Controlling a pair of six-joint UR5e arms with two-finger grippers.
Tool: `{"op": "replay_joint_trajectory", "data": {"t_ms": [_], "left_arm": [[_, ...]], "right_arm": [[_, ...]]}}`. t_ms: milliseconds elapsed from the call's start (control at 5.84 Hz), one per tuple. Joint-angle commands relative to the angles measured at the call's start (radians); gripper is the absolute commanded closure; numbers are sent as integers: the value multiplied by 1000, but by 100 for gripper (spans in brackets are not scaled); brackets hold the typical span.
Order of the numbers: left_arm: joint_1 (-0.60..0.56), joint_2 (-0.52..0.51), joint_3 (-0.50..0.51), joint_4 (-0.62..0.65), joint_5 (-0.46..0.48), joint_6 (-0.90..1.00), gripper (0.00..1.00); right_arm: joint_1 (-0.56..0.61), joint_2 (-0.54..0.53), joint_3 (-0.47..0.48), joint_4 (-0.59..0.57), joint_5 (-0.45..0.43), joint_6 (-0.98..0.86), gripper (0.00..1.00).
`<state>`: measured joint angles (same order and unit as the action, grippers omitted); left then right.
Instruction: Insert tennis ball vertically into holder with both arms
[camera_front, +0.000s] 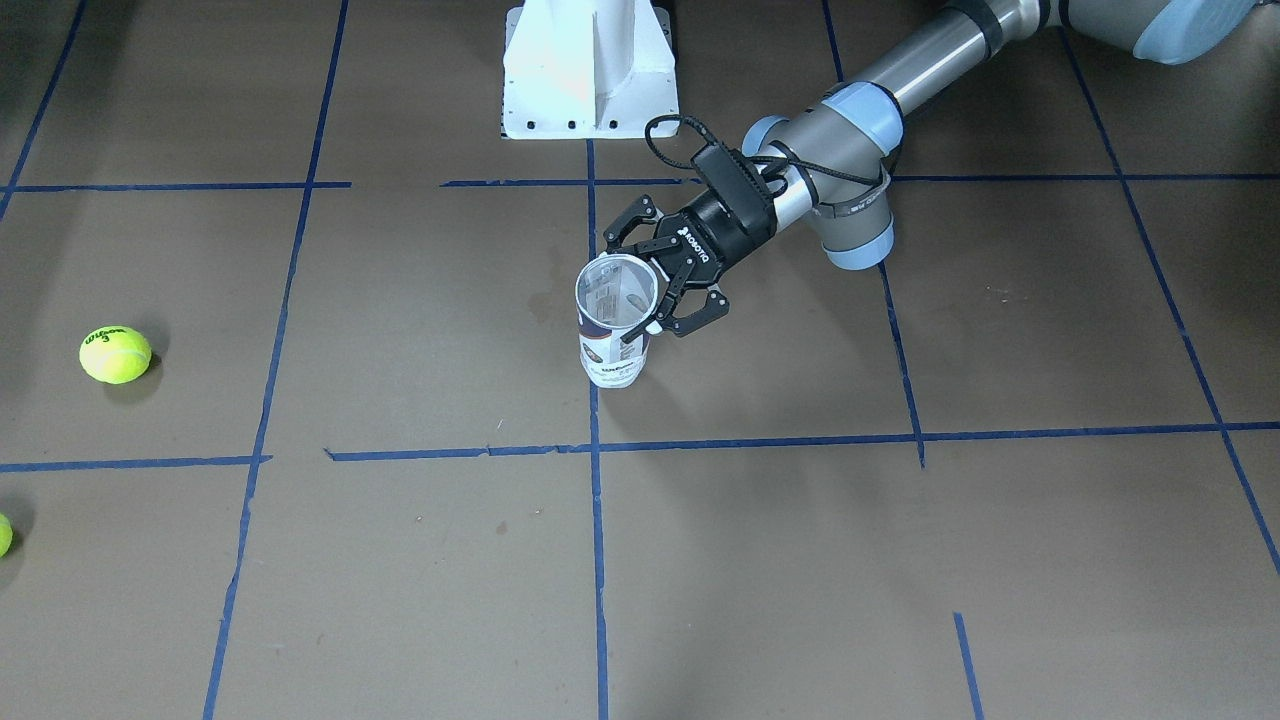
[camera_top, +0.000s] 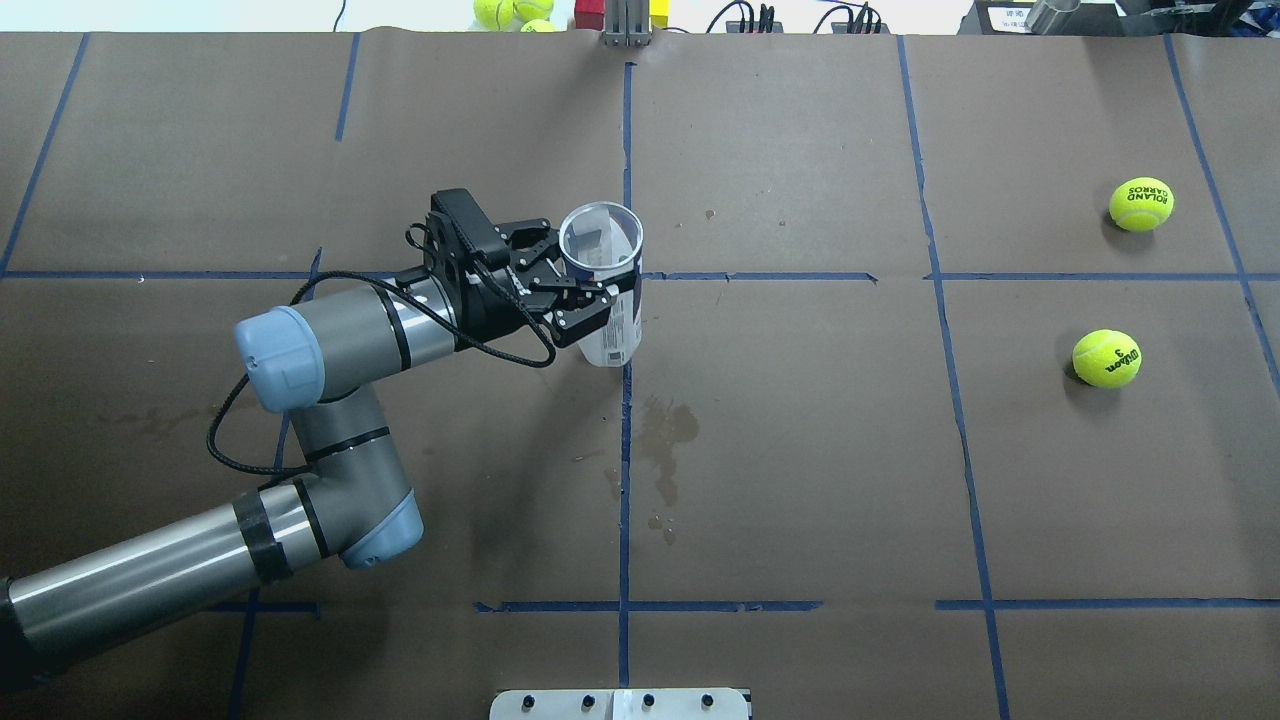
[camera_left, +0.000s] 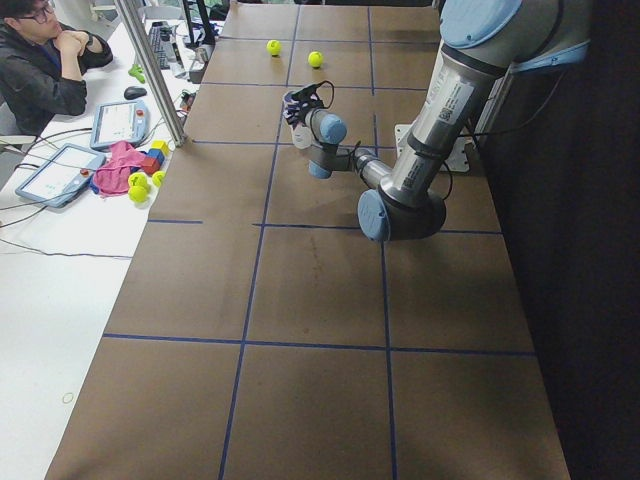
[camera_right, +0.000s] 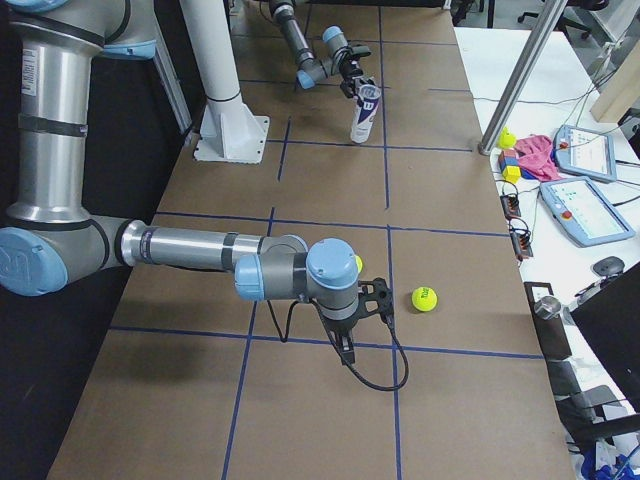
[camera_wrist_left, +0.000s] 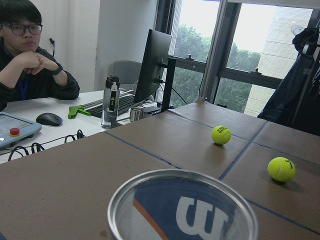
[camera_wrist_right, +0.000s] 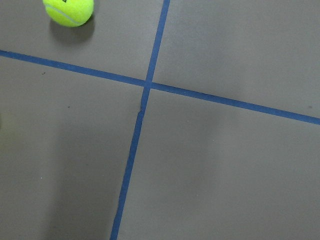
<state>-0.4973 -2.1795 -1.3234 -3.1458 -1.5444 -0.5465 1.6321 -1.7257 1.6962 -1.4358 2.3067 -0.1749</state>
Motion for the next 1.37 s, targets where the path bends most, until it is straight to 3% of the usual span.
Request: {"op": "replay_joint_trajectory", "data": {"t_ms": [0, 856, 1198], "left_arm": [[20, -2, 6, 4, 1, 5, 31], [19, 7, 7, 6, 3, 10, 17], [20, 10, 7, 6, 4, 10, 15]], "right_arm": [[0, 0, -7, 0, 0, 0, 0], [0, 2, -9, 0, 0, 0, 0], [0, 0, -9, 0, 0, 0, 0]]}}
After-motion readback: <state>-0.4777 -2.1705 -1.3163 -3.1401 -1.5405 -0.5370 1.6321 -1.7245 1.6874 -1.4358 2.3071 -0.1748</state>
